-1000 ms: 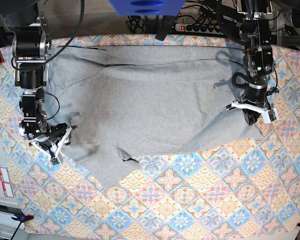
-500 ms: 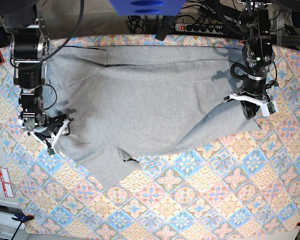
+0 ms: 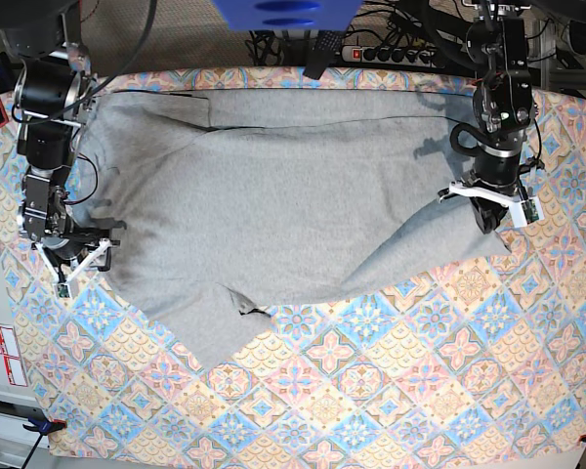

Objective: Fold the T-shirt properly
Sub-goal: 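Fold the hem over toward the collar fold with both grippers, then move the right gripper to the loose hem corner and grasp it, then pull the hem corner with the right gripper toward the folded strip, then hold the strip ends with both grippers and tuck the loose fabric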

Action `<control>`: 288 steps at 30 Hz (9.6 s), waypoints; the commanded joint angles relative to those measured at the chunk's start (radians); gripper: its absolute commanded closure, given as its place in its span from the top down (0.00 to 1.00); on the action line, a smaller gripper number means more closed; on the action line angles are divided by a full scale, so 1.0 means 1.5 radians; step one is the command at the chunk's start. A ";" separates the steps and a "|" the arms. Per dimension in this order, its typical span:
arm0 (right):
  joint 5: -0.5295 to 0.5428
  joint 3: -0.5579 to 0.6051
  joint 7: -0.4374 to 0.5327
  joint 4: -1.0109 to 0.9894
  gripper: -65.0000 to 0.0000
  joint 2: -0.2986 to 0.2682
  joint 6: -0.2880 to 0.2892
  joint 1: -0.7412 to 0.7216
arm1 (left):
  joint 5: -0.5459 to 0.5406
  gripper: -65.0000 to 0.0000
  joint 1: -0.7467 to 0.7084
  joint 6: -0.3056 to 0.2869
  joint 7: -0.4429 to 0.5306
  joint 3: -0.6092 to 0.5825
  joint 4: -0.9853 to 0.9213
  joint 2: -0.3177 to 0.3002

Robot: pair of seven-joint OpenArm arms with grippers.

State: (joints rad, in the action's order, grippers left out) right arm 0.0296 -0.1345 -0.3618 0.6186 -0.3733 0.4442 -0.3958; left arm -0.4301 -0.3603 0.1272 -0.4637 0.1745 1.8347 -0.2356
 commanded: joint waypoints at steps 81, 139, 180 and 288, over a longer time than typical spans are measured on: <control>0.009 -0.120 -0.102 0.557 0.03 -0.009 0.004 0.405 | 0.007 0.00 -0.030 -0.002 0.019 0.051 -0.178 -0.050; 0.006 0.161 -0.159 0.238 0.43 0.040 0.004 0.065 | -0.001 0.39 -0.121 0.000 -0.039 -0.006 0.031 0.003; 0.267 0.089 -0.195 0.499 0.01 0.013 0.004 0.272 | 0.000 0.38 -0.117 0.000 -0.040 -0.006 0.028 0.003; 0.246 0.015 -0.387 0.834 0.28 0.094 0.004 0.500 | 0.005 0.53 -0.021 -0.002 -0.144 -0.198 -0.214 -0.151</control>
State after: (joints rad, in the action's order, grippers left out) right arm 0.3893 -0.1089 -0.9623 1.8469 -0.2214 0.4480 0.3580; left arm -0.4114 -0.3820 0.1425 -0.6064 -0.1066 1.5204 -0.4656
